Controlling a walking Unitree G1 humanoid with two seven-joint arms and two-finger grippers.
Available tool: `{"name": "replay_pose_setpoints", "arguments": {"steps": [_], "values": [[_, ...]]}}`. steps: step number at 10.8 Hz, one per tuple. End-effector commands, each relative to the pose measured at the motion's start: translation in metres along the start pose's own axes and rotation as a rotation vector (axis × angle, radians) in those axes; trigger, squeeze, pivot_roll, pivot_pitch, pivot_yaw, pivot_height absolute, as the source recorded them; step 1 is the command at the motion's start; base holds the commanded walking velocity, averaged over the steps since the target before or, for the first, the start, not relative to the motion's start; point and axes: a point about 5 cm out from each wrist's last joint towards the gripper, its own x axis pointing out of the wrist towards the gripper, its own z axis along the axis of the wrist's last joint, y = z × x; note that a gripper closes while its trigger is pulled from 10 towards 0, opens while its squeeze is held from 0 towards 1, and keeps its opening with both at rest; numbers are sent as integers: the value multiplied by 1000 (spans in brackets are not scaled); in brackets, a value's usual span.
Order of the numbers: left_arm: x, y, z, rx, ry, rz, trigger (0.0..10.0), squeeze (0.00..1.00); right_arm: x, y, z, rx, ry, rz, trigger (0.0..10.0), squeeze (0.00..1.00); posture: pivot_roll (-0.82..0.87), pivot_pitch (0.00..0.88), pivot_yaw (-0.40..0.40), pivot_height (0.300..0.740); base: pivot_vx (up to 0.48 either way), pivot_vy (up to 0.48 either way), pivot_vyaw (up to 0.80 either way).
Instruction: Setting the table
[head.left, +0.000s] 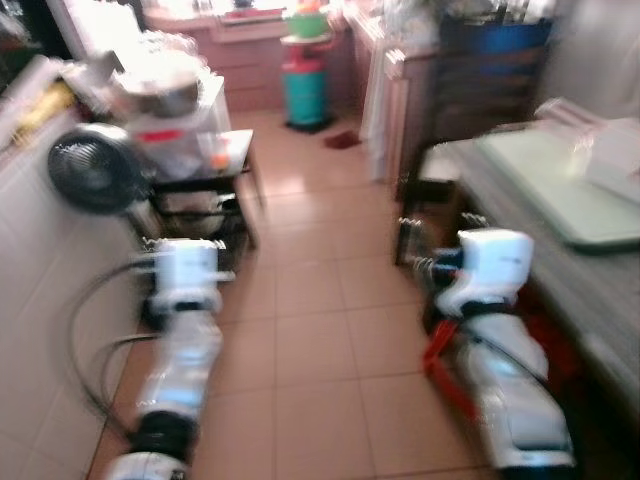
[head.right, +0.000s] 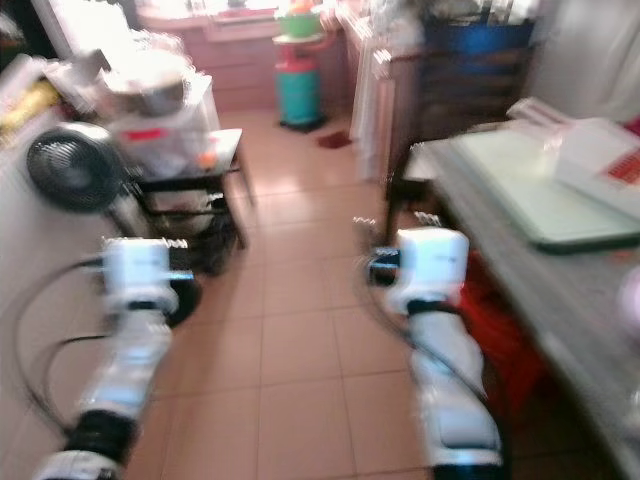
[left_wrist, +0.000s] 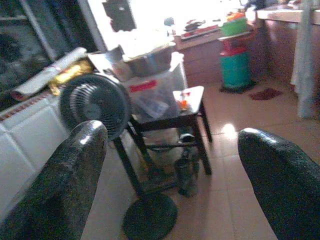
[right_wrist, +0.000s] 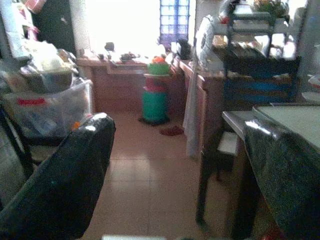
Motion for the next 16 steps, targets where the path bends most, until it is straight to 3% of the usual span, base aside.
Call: {"name": "replay_pose_setpoints", "arguments": {"steps": [1, 6, 10, 13, 14, 16], "values": [[3, 12, -1, 25, 1, 36, 10000, 0, 3, 8, 3, 26, -16, 23, 10000, 0, 15, 0, 57, 740, 0, 480, 0], [4, 14, -2, 27, -1, 49, 10000, 0, 3, 9, 0, 41, -9, 34, 10000, 0, 23, 0, 52, 740, 0, 480, 0], [3, 10, -4, 53, -6, 23, 10000, 0, 3, 7, -3, 49, -8, 26, 10000, 0, 22, 0, 52, 740, 0, 360, 600], [-14, -8, -38, -34, 127, -246, 10000, 0, 3, 2, -9, 32, 7, -5, 10000, 0, 28, 0, 42, 740, 0, 0, 0], [-17, -8, -45, -35, 164, -252, 10000, 0, 3, 0, -10, 24, 11, -13, 10000, 0, 29, 0, 40, 740, 0, 0, 0], [-44, -14, -91, -41, 404, -407, 10000, 0, 1, -15, -39, -32, 104, -85, 10000, 0, 38, 0, 20, 740, 0, 0, 0]]}}
